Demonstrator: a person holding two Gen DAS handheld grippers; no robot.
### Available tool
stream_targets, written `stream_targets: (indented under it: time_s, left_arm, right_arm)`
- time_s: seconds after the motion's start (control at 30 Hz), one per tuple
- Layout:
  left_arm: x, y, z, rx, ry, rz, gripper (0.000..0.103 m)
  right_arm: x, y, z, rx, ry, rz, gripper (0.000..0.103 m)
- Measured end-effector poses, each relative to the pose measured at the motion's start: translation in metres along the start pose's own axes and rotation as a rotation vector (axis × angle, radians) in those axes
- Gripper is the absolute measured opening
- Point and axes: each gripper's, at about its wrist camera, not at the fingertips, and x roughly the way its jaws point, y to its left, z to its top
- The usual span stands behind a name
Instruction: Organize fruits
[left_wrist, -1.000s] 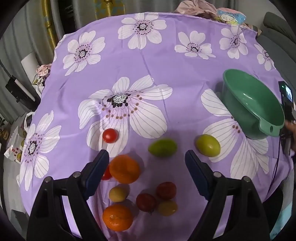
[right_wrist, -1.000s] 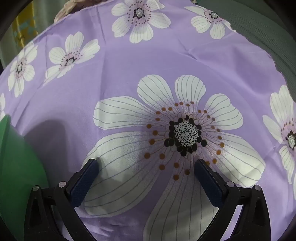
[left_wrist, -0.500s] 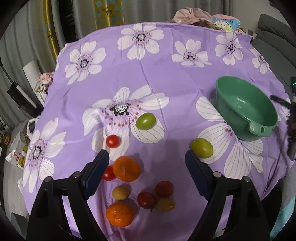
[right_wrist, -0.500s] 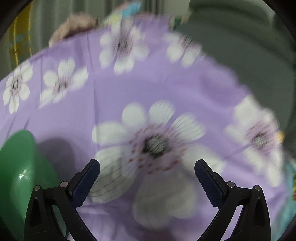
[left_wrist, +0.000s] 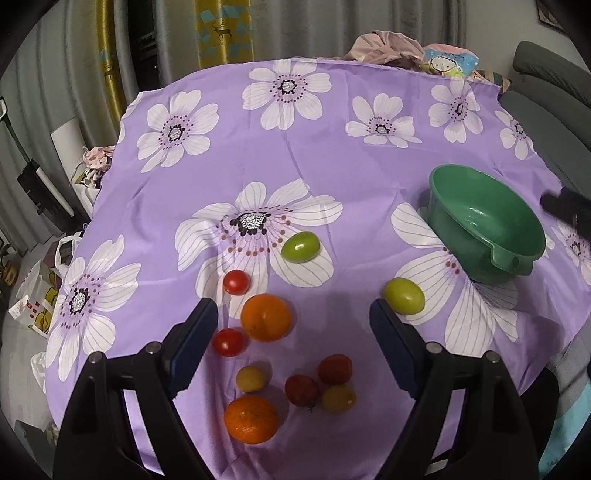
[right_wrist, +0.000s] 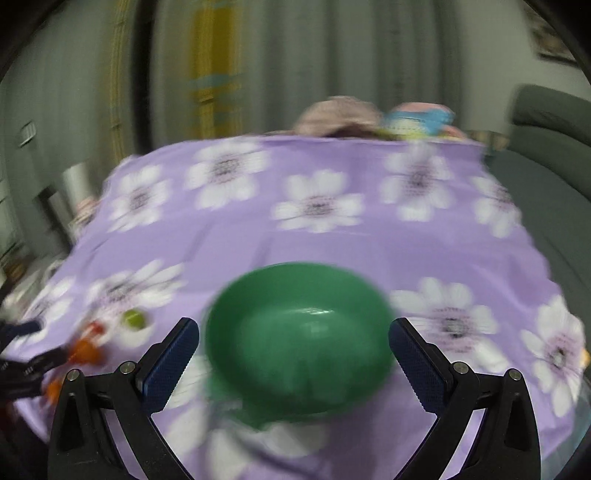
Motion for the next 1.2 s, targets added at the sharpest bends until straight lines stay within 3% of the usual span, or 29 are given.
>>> stream_targets:
  time_s: [0.07,0.23,0.8,0.93,1.1,1.2]
  left_arm:
    - [0.000,0.004,-0.001,-0.012,0.005,0.002,0.084]
    - [0.001,0.011,-0.007,-0.028,0.017,0.000,0.084]
    - [0.010,0.017,-0.012,-0.051,0.056,-0.059,0.084]
    - [0.016,0.018,-0.013,-0.072,0.081,-0.127,0.084]
    - [0.032,0.021,-0.018,-0.142,0.154,-0.265,0.084]
    - [0.032,0.020,-0.019,-0.163,0.149,-0.318,0.083]
  right_arm:
    - [-0.001,0.028,-0.005,-0.046,0.027,0.081,0.103]
    - [0.006,0.066,-0.017,-0.094,0.108,0.157,0.103]
    - [0.024,0.094,-0.035,-0.086,0.217,0.199,0.103]
    - [0.030,0.093,-0.037,-0.077,0.243,0.201,0.103]
    - [0.037,0.090,-0.044,-0.070,0.271,0.222,0.103]
    - [0.044,0.090,-0.049,-0.079,0.291,0.225,0.095]
